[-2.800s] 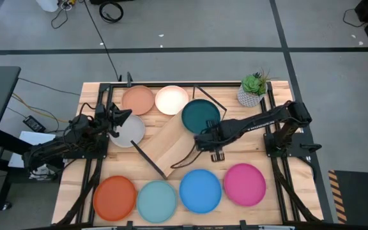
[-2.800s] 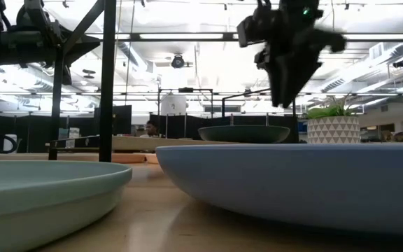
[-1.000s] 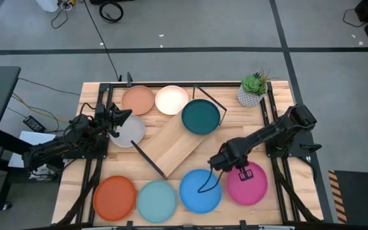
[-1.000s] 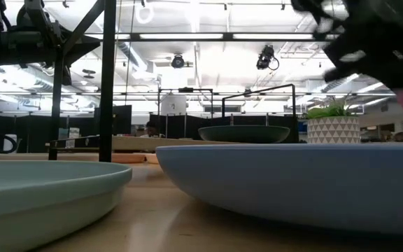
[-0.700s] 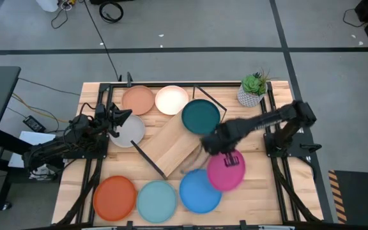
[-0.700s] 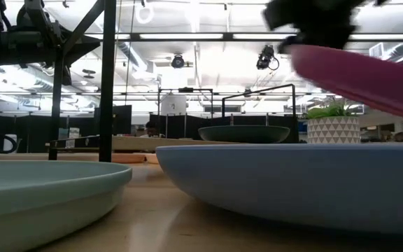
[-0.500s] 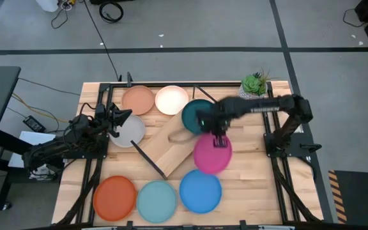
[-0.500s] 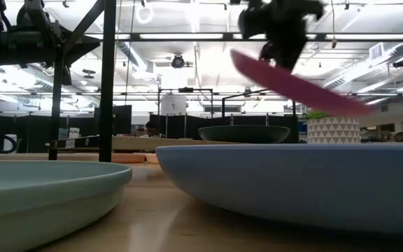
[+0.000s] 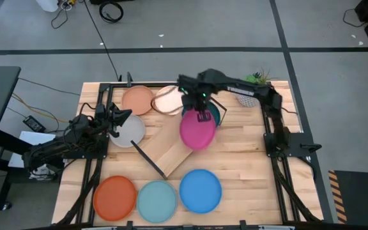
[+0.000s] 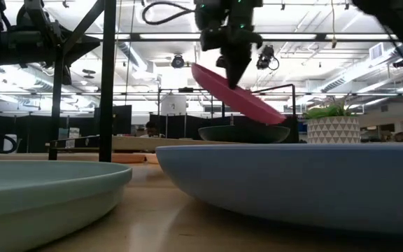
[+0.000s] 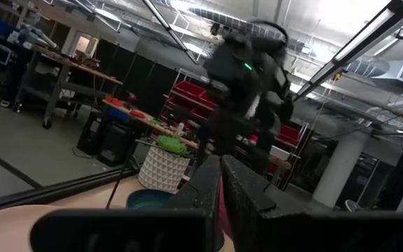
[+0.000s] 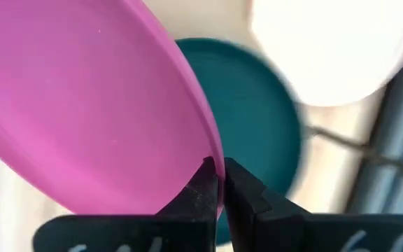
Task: Place and stack plates onto a shelf
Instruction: Stack the pink plate on top of the dark green plate
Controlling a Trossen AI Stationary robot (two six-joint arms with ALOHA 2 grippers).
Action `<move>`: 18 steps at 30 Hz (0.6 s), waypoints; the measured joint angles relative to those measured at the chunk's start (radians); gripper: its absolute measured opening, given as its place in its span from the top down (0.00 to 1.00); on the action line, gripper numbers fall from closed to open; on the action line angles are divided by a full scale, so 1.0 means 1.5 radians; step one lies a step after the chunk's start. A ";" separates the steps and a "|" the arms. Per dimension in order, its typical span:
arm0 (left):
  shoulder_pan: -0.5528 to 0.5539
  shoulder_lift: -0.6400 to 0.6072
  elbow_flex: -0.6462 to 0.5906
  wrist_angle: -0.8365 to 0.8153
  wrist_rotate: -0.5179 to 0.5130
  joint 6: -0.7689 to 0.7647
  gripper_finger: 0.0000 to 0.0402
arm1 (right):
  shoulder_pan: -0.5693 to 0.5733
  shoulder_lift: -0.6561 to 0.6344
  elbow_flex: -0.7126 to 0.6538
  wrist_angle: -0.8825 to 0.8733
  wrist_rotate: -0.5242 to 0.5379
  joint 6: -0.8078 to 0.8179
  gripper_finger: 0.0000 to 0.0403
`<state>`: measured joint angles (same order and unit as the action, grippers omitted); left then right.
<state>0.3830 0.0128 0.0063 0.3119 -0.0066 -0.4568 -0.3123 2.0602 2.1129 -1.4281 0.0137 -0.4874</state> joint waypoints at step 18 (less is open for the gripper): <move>0.000 0.000 0.000 -0.013 0.001 -0.001 0.94 | -0.078 0.143 0.145 -0.079 0.076 -0.107 0.95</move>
<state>0.3832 0.0128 0.0067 0.2924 -0.0054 -0.4580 -0.4286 2.2741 2.3299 -1.5464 0.1270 -0.6479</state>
